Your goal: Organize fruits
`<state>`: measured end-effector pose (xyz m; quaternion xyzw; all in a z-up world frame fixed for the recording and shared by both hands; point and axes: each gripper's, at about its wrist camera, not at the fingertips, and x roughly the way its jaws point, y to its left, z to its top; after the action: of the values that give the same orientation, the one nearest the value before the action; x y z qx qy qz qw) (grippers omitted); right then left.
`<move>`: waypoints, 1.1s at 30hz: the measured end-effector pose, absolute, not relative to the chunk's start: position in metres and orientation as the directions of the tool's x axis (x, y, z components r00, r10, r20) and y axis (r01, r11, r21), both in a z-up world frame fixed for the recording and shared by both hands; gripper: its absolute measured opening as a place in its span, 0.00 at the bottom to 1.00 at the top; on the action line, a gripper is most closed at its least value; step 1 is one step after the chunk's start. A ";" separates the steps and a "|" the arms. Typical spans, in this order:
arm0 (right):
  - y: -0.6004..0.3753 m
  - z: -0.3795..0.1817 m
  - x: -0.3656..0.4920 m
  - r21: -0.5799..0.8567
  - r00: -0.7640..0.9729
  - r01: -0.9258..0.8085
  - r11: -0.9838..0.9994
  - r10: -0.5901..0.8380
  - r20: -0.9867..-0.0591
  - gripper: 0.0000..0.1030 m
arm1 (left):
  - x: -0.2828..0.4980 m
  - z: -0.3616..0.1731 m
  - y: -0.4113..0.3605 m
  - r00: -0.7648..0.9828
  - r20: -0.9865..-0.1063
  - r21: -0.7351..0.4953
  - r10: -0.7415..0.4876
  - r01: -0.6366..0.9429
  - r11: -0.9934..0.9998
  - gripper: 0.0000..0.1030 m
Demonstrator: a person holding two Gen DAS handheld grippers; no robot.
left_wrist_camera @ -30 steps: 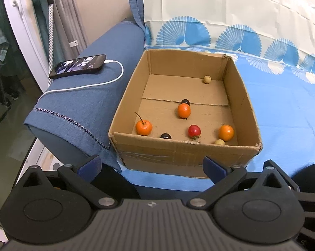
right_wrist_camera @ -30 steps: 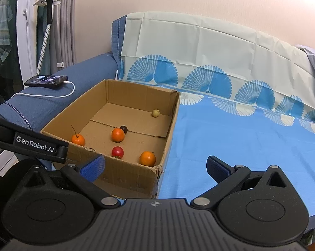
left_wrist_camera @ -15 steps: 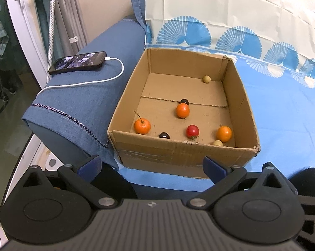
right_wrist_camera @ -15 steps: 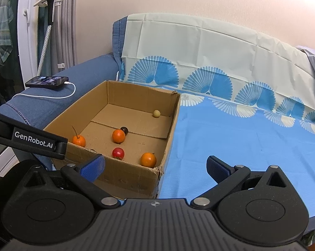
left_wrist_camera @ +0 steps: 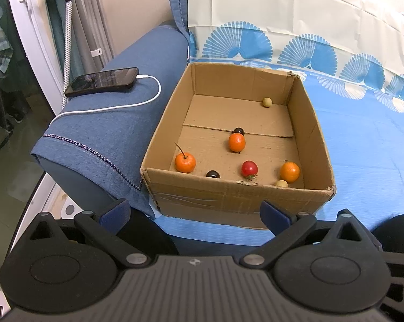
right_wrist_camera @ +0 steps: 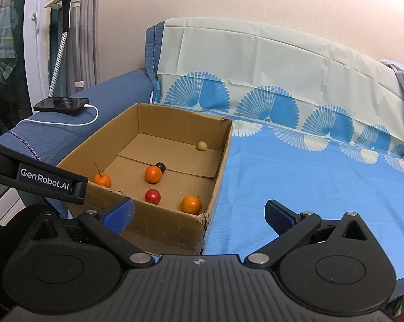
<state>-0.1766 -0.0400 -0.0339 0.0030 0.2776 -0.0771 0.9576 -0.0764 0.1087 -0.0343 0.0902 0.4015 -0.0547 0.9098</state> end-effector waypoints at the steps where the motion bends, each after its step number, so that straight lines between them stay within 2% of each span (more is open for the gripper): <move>1: -0.040 -0.034 -0.177 -0.037 0.834 0.149 0.988 -0.146 -0.532 0.99 | -0.077 -0.034 0.109 0.673 -0.740 0.122 -0.025 0.171 0.978 1.00; 33: -0.041 -0.034 -0.178 -0.030 0.838 0.149 0.988 -0.143 -0.527 0.99 | -0.077 -0.035 0.109 0.673 -0.739 0.128 -0.023 0.174 0.976 1.00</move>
<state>-0.1784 -0.0405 -0.0335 0.0059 0.2746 -0.0762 0.9585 -0.0767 0.1094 -0.0355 0.0943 0.4005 -0.0541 0.9098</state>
